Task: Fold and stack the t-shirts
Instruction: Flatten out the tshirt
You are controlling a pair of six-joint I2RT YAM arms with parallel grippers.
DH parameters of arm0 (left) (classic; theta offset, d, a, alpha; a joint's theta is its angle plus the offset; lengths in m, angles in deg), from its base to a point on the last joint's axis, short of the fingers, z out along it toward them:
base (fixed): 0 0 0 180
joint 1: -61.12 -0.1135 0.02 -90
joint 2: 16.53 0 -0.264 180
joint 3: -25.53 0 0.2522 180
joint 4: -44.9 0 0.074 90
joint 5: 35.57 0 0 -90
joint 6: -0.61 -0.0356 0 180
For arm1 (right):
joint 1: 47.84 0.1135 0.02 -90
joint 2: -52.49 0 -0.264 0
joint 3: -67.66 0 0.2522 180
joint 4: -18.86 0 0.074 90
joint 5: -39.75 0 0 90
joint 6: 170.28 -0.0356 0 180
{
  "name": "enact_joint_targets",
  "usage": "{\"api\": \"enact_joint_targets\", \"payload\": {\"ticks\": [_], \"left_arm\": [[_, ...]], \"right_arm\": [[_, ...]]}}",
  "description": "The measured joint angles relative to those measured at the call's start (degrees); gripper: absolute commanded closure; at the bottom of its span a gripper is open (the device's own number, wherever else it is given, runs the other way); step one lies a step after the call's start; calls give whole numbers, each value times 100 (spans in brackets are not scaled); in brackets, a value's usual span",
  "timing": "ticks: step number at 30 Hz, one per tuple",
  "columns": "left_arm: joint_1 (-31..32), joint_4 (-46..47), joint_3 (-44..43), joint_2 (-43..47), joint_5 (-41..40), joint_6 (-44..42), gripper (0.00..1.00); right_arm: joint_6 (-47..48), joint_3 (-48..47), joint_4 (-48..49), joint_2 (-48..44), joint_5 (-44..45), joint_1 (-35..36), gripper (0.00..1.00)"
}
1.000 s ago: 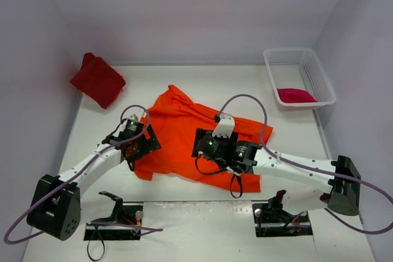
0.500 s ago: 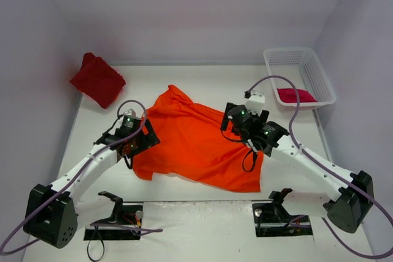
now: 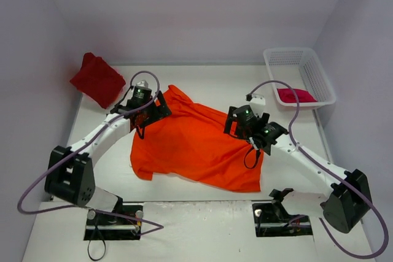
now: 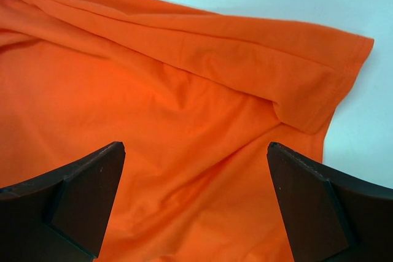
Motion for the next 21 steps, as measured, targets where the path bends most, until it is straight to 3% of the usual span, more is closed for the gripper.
{"api": "enact_joint_targets", "payload": {"ticks": [8, 21], "left_arm": [[2, 529, -450, -1246, 374, -66, 13], [2, 1051, -2142, -2736, 820, -245, 13]], "right_arm": [[-116, 350, -22, -334, -188, -299, 3], [-358, 529, -35, -328, -271, -369, 2]]}}
